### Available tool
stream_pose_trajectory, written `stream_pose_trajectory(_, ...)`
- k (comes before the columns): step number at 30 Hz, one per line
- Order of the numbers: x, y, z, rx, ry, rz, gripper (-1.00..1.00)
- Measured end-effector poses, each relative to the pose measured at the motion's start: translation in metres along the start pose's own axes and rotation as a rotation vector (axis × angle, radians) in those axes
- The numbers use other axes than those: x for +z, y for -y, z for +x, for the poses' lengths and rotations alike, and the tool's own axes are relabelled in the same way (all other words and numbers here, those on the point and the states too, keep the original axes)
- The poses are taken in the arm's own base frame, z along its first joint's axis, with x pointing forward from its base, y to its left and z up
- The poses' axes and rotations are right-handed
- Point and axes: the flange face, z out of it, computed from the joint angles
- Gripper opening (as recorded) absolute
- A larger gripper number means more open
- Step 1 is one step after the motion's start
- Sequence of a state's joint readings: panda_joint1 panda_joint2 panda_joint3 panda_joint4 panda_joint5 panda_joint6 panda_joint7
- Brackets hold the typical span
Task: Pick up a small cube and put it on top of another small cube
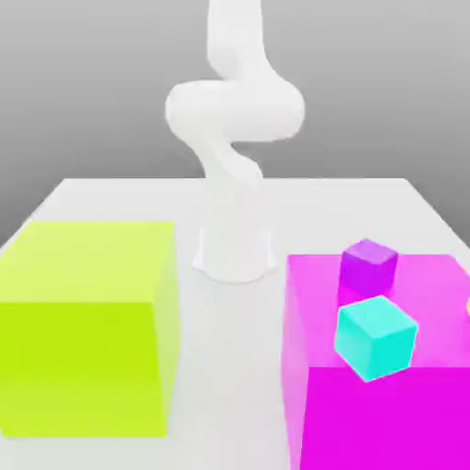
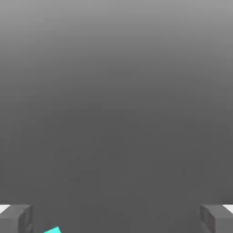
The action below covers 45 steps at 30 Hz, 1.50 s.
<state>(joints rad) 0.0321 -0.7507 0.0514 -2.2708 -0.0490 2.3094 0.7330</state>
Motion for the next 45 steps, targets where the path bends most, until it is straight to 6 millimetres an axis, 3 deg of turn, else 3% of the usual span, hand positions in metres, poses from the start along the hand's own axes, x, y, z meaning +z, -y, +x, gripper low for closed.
stream_pose_trajectory(3,0.017,0.052,-0.028,-0.261,0.005,-0.01,0.0)
stream_pose_trajectory(5,0.044,0.081,-0.058,-0.355,0.037,-0.017,0.0)
stream_pose_trajectory(8,0.09,0.106,-0.108,-0.398,0.105,-0.026,0.0)
stream_pose_trajectory(12,0.148,0.12,-0.183,-0.387,0.214,-0.045,0.0)
stream_pose_trajectory(17,0.202,0.118,-0.284,-0.349,0.357,-0.076,0.0)
stream_pose_trajectory(22,0.23,0.1,-0.385,-0.3,0.504,-0.113,0.0)
stream_pose_trajectory(27,0.225,0.073,-0.486,-0.262,0.658,-0.149,0.0)
stream_pose_trajectory(31,0.209,0.043,-0.548,-0.196,0.758,-0.202,0.0)
stream_pose_trajectory(33,0.209,0.025,-0.56,-0.117,0.777,-0.254,0.0)
stream_pose_trajectory(34,0.215,0.017,-0.556,-0.058,0.766,-0.289,0.0)
stream_pose_trajectory(38,0.245,-0.017,-0.527,0.203,0.681,-0.429,0.0)
stream_pose_trajectory(45,0.27,-0.075,-0.491,0.613,0.505,-0.627,0.0)
